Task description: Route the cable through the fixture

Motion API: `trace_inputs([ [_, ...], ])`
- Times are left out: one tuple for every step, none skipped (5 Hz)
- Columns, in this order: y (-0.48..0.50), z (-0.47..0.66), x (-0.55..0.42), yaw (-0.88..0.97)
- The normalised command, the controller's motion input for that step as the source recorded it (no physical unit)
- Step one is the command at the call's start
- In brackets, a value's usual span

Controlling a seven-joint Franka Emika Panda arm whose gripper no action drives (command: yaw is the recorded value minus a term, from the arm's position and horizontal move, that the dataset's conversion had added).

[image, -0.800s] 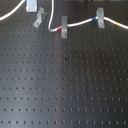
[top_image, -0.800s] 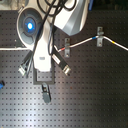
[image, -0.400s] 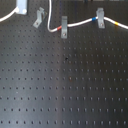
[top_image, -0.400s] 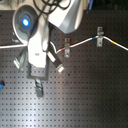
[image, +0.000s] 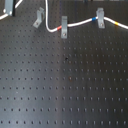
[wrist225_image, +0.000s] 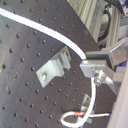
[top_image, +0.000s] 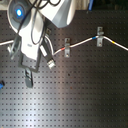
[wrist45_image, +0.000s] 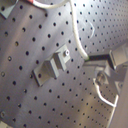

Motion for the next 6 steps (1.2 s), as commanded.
trace_inputs([
  [-0.633, 0.33, -0.286, 0.00],
  [-0.472, 0.32, -0.210, -0.05],
  [-0.176, 0.19, -0.089, -0.01],
  [-0.209, 0.19, -0.055, -0.07],
  [-0.329, 0.12, -0.113, -0.16],
  [0.167, 0.10, -0.196, 0.43],
])
